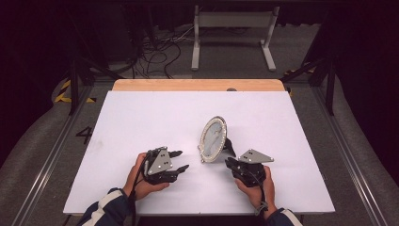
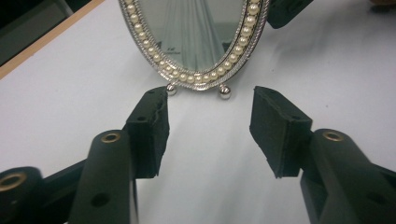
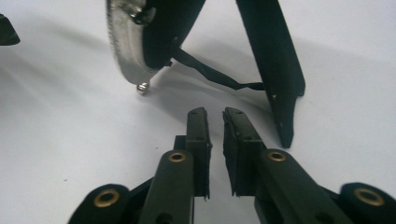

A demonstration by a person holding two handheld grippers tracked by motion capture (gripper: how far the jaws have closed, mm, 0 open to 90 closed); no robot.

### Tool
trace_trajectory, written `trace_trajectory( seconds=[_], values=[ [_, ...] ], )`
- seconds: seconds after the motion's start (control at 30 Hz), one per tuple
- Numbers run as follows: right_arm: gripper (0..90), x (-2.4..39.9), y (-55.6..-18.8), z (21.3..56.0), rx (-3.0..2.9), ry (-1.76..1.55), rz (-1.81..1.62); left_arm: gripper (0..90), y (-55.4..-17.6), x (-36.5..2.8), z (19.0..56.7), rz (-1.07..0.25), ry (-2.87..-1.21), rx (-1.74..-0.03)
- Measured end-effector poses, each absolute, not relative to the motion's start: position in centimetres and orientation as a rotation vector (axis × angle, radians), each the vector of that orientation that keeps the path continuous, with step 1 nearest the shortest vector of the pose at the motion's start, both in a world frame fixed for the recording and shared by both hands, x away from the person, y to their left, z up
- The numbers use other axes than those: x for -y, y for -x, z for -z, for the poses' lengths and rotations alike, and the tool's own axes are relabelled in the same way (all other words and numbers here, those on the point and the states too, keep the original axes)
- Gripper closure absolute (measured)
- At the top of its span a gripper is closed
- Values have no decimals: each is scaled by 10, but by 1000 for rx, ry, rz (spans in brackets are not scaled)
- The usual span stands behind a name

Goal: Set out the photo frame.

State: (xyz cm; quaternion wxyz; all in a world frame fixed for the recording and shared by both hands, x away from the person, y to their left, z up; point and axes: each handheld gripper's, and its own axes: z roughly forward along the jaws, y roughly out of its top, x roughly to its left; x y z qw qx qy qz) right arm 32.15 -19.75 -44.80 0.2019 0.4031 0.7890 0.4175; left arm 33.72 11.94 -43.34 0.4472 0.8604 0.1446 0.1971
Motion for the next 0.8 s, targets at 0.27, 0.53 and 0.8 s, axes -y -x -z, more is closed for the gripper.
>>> trace_trajectory(
  seconds=[0.27, 0.53, 0.8],
  values=[
    [711, 187, -315, 448, -2229, -1079, -1196, 328, -333, -148, 441, -497, -2121, -477],
    [538, 178, -315, 445, -2213, -1081, -1270, 226, -329, -167, 445, -516, -2105, -554],
    [464, 170, -322, 441, -2217, -1095, -1315, 201, -324, -171, 449, -515, -2121, -561]
  ],
)
